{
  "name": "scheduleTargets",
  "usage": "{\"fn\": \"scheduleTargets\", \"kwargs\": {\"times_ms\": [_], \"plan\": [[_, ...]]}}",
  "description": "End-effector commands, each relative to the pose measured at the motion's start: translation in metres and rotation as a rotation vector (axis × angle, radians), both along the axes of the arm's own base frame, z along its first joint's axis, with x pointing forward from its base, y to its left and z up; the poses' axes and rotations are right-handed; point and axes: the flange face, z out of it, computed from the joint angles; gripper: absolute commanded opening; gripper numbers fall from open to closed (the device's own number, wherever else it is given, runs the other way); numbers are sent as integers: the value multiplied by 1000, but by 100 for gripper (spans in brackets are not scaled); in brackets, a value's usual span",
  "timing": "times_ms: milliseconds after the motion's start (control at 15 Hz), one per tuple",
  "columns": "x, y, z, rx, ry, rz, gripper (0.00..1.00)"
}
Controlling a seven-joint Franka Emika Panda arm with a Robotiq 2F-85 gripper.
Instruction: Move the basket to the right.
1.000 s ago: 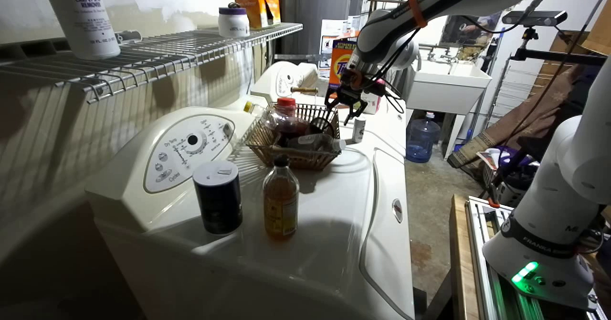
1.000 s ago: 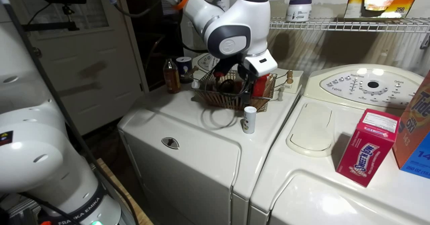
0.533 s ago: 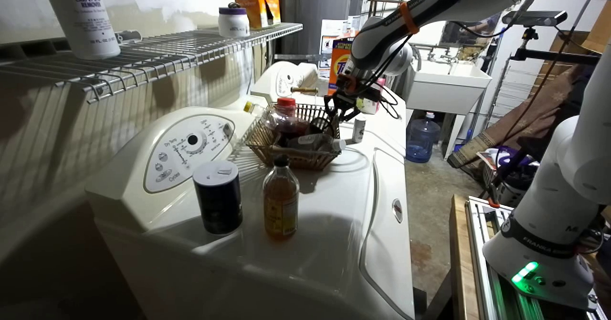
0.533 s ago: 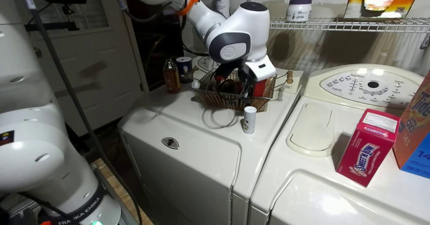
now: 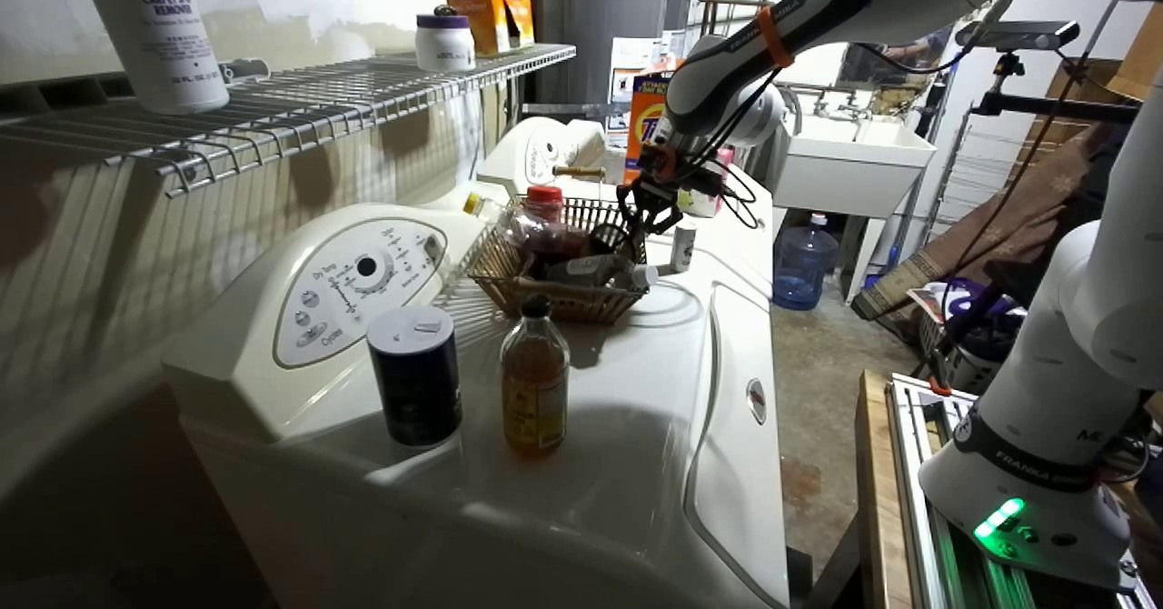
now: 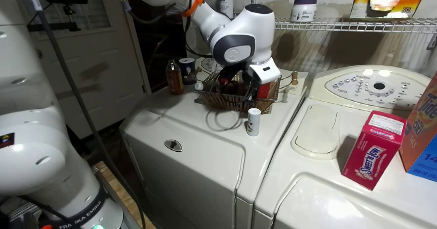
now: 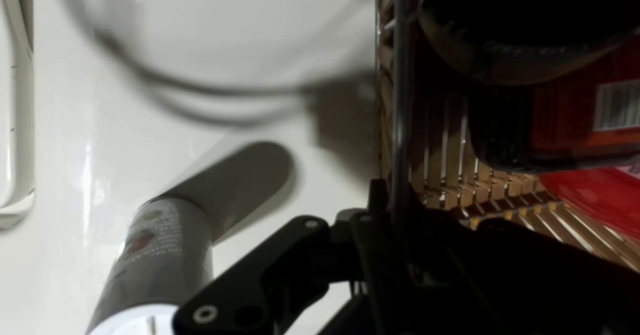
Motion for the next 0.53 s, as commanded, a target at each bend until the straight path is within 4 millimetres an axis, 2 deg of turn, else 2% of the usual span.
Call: {"fn": "scheduleTargets", "kwargs": {"times_ms": [0, 133, 467], "plan": [[11, -5, 14, 69, -47, -54, 2], [10, -9, 27, 118, -96, -72, 2], [3, -20, 33, 174, -128, -83, 2]]}}
